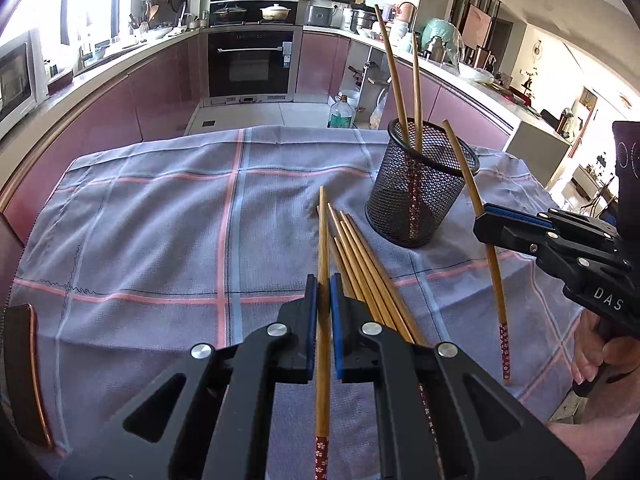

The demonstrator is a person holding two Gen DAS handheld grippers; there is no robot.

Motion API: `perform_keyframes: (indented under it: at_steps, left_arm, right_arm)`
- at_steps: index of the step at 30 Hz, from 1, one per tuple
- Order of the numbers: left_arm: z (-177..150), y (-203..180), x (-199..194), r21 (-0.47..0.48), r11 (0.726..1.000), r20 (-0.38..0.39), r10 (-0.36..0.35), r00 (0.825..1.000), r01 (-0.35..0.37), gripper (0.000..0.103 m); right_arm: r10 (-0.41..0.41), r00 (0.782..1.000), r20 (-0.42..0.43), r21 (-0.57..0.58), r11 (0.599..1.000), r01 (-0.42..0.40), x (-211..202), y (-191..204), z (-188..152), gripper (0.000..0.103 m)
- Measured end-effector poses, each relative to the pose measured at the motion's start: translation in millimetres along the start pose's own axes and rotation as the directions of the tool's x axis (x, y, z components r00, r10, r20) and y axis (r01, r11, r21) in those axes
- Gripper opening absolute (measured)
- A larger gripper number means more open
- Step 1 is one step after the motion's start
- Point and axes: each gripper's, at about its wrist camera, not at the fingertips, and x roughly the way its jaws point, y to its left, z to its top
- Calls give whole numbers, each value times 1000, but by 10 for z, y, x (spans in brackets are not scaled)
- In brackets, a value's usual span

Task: Organize utensils
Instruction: 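Raise the right tool's chopstick upright above the mesh cup while the left tool carries its own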

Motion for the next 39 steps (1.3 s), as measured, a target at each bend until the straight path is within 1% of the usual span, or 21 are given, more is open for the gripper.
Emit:
perform_keyframes:
  at_steps: [7,17,23,39]
  left_arm:
    - [16,-32,-135,4,1000,26,-4,1000,3,7]
    - [46,-22,-401,6,999,78,-45,996,45,7]
    - [86,5,-581,4,997,117,-79,990,79,7]
    - [228,48,-1062,-5,994,232,-107,967,111,7]
  right_arm:
    - [-2,999,39,8,1000,2,-124,-24,47,5]
    - [-7,995,99,16,1000,5,-296,-66,119,5]
    - [-9,991,132,25,1000,6,-384,-88,149,5]
    - [-14,980,199,18,1000,11,-556,-112,250,5]
